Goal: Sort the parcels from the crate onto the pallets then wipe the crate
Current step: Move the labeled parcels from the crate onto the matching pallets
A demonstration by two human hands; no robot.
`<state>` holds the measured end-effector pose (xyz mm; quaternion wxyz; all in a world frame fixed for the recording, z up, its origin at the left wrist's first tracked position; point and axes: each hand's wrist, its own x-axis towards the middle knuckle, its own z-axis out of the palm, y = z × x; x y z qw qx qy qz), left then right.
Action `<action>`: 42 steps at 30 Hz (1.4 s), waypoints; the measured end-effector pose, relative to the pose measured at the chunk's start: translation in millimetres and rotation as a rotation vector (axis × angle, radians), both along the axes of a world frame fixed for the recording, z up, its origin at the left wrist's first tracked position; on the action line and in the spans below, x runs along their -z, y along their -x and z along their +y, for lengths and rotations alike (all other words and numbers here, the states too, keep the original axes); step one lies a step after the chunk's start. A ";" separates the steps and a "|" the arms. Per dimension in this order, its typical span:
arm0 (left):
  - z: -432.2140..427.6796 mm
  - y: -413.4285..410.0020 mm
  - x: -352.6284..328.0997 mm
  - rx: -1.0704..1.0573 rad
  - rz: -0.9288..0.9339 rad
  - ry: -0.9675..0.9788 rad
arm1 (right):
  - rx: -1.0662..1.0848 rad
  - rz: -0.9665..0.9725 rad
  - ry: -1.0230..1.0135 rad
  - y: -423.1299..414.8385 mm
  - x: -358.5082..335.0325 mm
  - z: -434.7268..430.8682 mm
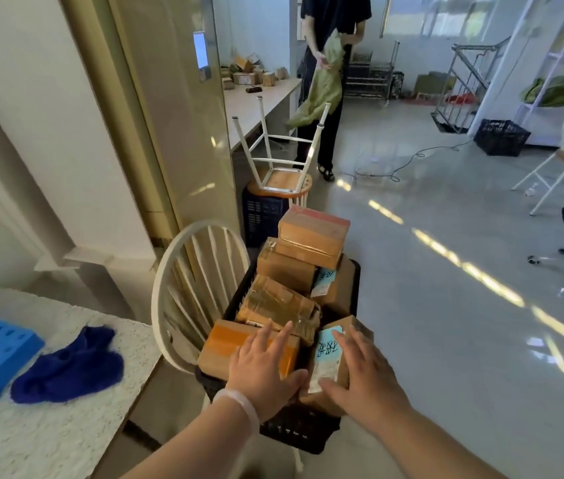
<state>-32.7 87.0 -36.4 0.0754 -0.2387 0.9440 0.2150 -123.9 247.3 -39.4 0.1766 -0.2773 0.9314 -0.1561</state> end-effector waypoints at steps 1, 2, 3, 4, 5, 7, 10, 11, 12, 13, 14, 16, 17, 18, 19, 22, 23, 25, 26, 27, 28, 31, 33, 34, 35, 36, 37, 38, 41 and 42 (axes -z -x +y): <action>-8.7 6.7 0.4 0.003 -0.008 -0.007 | 0.009 -0.006 0.007 6.8 0.5 -8.4; -19.0 14.6 0.4 0.008 -0.015 -0.011 | 0.016 -0.010 0.016 14.3 1.2 -17.7; -30.1 23.4 0.0 0.013 -0.018 -0.016 | 0.023 -0.014 0.023 22.5 2.0 -27.0; -42.0 33.1 -0.6 0.016 -0.013 -0.022 | 0.031 -0.019 0.026 31.3 2.6 -36.3; -54.5 44.2 -1.2 0.015 0.005 -0.024 | 0.042 -0.021 0.025 40.8 3.1 -45.7; -82.1 70.0 -1.3 0.019 0.056 -0.015 | 0.067 -0.010 0.011 63.6 2.4 -64.0; -124.3 116.1 -0.9 0.036 0.091 -0.035 | 0.143 0.008 0.027 104.2 -1.1 -91.9; -137.8 132.8 -1.4 0.041 0.097 -0.050 | 0.176 0.003 0.038 118.3 -1.4 -101.5; -151.0 150.7 -1.8 0.045 0.101 -0.065 | 0.205 -0.002 0.047 132.3 -1.4 -111.6; -163.3 168.9 -2.6 0.049 0.106 -0.079 | 0.233 -0.009 0.055 145.8 -0.8 -121.7; -174.8 188.5 -1.8 0.054 0.107 -0.094 | 0.264 -0.017 0.067 160.0 1.3 -131.7; -191.3 224.7 0.8 0.067 0.114 -0.118 | 0.345 -0.039 0.104 185.6 4.7 -149.8; -196.1 241.0 2.7 0.078 0.125 -0.126 | 0.396 -0.057 0.131 197.8 6.8 -157.0; -200.1 256.8 5.7 0.091 0.138 -0.138 | 0.457 -0.087 0.166 210.5 10.0 -163.7; -203.0 270.8 8.6 0.101 0.153 -0.153 | 0.518 -0.128 0.202 222.3 13.5 -168.9; -211.9 305.2 17.7 0.093 0.138 -0.218 | 0.619 -0.215 0.253 251.0 23.1 -178.2; -214.5 313.5 20.9 0.082 0.114 -0.233 | 0.631 -0.227 0.255 258.8 26.1 -179.6; -217.8 325.2 29.5 0.068 0.070 -0.283 | 0.661 -0.262 0.272 271.3 31.2 -182.3; -218.5 328.9 36.0 0.072 0.053 -0.313 | 0.676 -0.294 0.284 275.6 34.2 -184.0; -218.4 330.3 40.9 0.085 0.037 -0.332 | 0.683 -0.329 0.293 278.5 37.0 -185.8; -218.3 330.9 46.0 0.093 0.028 -0.344 | 0.690 -0.362 0.303 279.7 39.2 -187.3; -218.7 329.5 51.8 0.045 0.087 -0.399 | 0.750 -0.405 0.390 280.9 44.4 -188.5; -216.9 326.0 47.2 -0.036 0.156 -0.488 | 0.815 -0.404 0.459 278.7 42.0 -188.2; -215.4 323.6 43.9 -0.072 0.180 -0.521 | 0.843 -0.396 0.479 276.6 39.7 -187.8; -213.8 320.9 40.2 -0.100 0.194 -0.537 | 0.867 -0.387 0.492 273.6 37.9 -187.3; -211.9 317.6 36.9 -0.121 0.196 -0.543 | 0.882 -0.381 0.512 269.4 33.8 -187.2; -209.5 313.5 33.5 -0.138 0.186 -0.536 | 0.889 -0.377 0.523 264.7 31.0 -185.9; -206.7 308.6 30.4 -0.157 0.171 -0.516 | 0.887 -0.372 0.524 259.7 28.2 -184.1; -196.9 290.3 18.8 -0.220 0.155 -0.489 | 0.838 -0.374 0.498 243.2 16.8 -173.8; -193.6 282.8 15.7 -0.232 0.162 -0.492 | 0.821 -0.371 0.508 237.9 13.9 -169.0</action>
